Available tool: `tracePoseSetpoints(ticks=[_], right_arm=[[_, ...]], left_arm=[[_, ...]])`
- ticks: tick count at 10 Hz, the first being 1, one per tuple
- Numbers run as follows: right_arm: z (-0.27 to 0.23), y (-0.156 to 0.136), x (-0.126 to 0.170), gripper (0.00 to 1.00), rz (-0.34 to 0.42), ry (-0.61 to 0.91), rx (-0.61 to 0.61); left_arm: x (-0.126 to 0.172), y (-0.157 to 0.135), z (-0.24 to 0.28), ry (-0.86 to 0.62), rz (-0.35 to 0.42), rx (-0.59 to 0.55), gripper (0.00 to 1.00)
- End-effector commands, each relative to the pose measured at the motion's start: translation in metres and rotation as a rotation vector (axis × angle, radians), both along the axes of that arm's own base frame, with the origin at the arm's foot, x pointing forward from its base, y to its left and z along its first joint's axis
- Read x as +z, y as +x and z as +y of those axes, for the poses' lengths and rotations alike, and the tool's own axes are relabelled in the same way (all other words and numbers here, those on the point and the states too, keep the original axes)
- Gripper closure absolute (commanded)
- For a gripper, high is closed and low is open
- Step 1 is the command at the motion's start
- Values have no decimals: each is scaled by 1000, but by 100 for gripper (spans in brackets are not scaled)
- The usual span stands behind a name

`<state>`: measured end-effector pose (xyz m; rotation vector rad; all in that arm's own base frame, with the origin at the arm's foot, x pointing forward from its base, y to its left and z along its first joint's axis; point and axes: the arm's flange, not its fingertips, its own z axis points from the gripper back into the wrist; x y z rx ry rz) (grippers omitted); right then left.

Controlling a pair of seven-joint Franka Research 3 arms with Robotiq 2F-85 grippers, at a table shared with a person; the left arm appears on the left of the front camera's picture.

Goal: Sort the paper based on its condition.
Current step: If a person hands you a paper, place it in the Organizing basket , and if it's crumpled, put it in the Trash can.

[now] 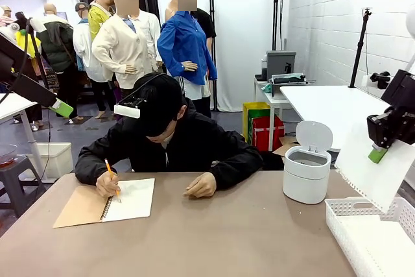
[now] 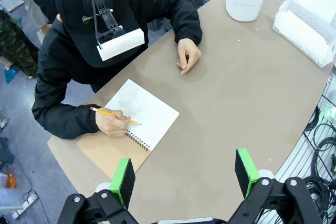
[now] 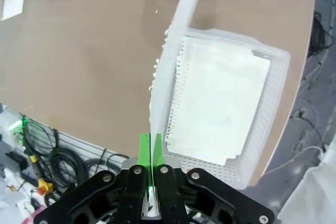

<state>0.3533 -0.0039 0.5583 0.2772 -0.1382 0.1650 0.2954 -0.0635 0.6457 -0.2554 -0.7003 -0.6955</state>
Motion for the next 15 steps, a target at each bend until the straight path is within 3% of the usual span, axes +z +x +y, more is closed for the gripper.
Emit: tracePoseSetpoints(ticks=[1, 2, 4, 5, 9, 12, 15], right_arm=[[2, 0, 3, 100, -14, 20, 22], [0, 0, 0, 100, 0, 0, 0], [-12, 16, -27, 100, 100, 1, 22], [-16, 10, -38, 100, 99, 10, 26], [-34, -8, -82, 100, 212, 27, 17], [-38, -16, -123, 100, 228, 56, -6], [-31, -21, -160, 100, 194, 74, -32]], left_arm=[[1, 0, 1, -6, 0, 3, 0], [1, 0, 1, -6, 0, 3, 0], [1, 0, 1, -6, 0, 3, 0], [1, 0, 1, -6, 0, 3, 0], [1, 0, 1, -6, 0, 3, 0], [1, 0, 1, -6, 0, 3, 0], [1, 0, 1, -6, 0, 3, 0]])
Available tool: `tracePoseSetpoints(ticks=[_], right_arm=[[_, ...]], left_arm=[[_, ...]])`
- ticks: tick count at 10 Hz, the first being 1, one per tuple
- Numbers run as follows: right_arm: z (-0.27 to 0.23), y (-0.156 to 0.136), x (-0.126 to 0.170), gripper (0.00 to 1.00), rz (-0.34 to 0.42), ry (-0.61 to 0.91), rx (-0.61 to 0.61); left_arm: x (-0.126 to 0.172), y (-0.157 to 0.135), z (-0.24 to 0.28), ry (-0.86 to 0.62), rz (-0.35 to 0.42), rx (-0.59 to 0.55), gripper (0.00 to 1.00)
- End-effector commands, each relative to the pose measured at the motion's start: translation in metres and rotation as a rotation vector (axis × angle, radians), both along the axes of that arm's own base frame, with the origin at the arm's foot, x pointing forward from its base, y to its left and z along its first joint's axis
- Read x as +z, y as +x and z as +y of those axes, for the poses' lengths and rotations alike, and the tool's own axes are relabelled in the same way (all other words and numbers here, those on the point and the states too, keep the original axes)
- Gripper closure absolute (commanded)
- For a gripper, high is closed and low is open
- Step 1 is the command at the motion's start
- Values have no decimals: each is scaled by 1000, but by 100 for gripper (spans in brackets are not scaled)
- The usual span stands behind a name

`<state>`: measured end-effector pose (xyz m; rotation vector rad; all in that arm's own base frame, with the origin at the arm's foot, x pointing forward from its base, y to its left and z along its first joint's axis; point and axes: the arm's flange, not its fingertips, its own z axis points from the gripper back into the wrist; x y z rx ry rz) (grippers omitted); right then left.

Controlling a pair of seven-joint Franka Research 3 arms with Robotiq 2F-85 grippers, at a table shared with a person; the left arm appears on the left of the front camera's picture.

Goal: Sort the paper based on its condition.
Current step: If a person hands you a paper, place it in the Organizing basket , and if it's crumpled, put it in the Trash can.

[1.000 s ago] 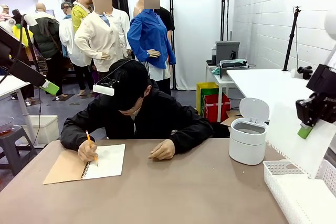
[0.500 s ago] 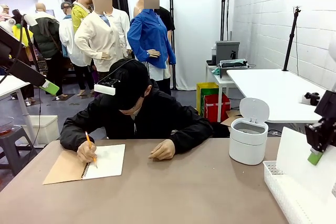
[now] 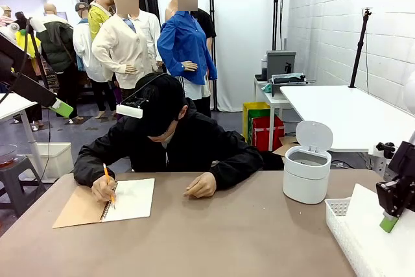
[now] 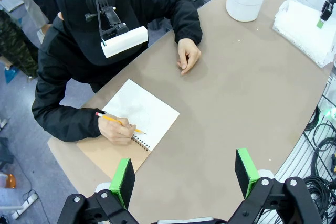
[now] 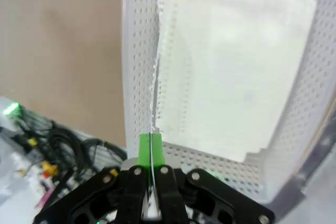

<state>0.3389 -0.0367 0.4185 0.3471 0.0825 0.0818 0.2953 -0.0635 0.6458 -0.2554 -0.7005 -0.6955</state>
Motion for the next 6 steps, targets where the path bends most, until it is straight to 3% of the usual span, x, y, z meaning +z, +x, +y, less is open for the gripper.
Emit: tracePoseSetpoints(ticks=[1, 6], right_arm=[[6, -15, -32, 100, -44, 33, -13], [3, -25, -46, 97, -3, -11, -47]], left_arm=[[1, 0, 1, -5, 0, 3, 0], [1, 0, 1, -5, 0, 3, 0]])
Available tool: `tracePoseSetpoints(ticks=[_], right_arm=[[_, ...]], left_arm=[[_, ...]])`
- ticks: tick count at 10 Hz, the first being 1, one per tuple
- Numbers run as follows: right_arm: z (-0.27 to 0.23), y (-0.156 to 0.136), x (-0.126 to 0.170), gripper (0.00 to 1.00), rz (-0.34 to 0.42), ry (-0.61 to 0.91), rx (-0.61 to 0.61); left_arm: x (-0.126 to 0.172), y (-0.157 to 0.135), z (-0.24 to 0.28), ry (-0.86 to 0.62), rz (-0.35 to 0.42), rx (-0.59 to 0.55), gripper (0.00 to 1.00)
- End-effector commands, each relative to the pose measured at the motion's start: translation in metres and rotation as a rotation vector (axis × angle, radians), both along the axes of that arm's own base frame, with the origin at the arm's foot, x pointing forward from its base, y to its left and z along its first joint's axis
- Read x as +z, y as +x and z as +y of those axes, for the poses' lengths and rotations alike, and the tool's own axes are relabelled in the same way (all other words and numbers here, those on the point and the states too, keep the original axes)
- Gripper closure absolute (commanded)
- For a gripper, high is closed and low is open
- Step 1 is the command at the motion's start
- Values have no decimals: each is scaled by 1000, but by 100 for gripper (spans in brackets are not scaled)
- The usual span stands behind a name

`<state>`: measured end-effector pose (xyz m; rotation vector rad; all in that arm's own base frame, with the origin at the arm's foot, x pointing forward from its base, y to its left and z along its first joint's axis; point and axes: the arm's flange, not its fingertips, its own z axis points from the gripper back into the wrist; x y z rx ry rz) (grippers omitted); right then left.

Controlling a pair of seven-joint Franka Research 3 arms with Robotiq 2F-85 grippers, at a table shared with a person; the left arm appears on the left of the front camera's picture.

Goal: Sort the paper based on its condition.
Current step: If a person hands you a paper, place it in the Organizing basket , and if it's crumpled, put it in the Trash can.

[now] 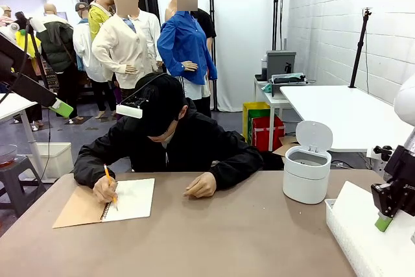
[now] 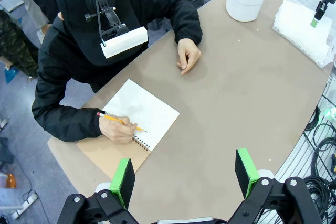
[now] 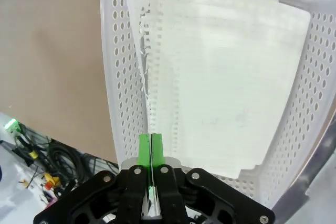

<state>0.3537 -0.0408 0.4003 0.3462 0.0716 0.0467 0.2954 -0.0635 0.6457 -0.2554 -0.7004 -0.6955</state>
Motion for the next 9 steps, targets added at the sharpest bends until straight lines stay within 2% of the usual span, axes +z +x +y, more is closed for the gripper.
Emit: tracePoseSetpoints(ticks=[1, 5, 6, 9], right_arm=[[9, -43, -27, 83, 9, -21, -22], [7, -30, -10, 8, 22, -95, -2], [9, -29, -7, 0, 9, -111, -6], [4, -20, 9, 0, -41, -160, -19]], left_arm=[[1, 0, 1, -6, 0, 3, 0], [1, 0, 1, -6, 0, 3, 0], [1, 0, 1, -6, 0, 3, 0], [1, 0, 1, -6, 0, 3, 0]])
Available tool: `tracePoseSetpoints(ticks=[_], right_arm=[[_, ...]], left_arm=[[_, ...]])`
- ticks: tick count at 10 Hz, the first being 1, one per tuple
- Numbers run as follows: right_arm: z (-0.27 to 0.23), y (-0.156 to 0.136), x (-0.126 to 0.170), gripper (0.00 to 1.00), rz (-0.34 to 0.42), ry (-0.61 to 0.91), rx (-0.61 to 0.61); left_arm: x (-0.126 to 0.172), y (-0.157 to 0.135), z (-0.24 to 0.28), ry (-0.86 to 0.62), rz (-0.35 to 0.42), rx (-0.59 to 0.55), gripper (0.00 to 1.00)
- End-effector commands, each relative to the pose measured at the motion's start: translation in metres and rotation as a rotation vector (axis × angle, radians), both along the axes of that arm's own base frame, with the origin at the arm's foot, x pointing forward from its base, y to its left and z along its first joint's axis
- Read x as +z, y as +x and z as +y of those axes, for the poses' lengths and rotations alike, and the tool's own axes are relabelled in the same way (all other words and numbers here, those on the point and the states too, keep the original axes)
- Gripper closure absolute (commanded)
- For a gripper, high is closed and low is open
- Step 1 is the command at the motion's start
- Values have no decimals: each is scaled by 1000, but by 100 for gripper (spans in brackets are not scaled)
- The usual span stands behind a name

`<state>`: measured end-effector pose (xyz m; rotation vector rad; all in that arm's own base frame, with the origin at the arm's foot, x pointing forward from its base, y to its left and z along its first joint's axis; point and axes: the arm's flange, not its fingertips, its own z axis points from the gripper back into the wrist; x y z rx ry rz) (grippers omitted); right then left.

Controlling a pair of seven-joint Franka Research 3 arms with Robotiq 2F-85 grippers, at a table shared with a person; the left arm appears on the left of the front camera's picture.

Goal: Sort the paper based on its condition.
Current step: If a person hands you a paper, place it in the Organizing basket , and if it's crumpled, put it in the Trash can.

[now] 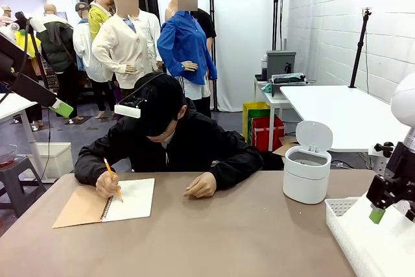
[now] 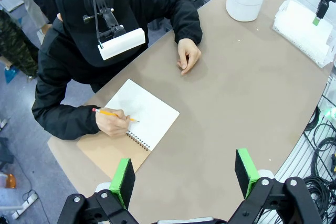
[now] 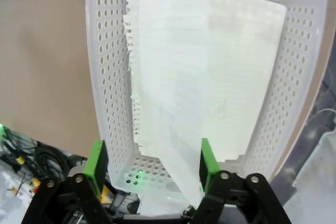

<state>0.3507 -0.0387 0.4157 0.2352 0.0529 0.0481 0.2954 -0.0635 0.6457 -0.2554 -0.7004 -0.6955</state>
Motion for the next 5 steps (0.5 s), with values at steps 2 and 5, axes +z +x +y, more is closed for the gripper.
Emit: tracePoseSetpoints(ticks=[2, 5], right_arm=[[-1, -10, 13, 0, -4, -78, 16], [0, -4, 41, 0, -51, -195, 130]], left_arm=[[1, 0, 1, -6, 0, 3, 0], [1, 0, 1, -6, 0, 3, 0]])
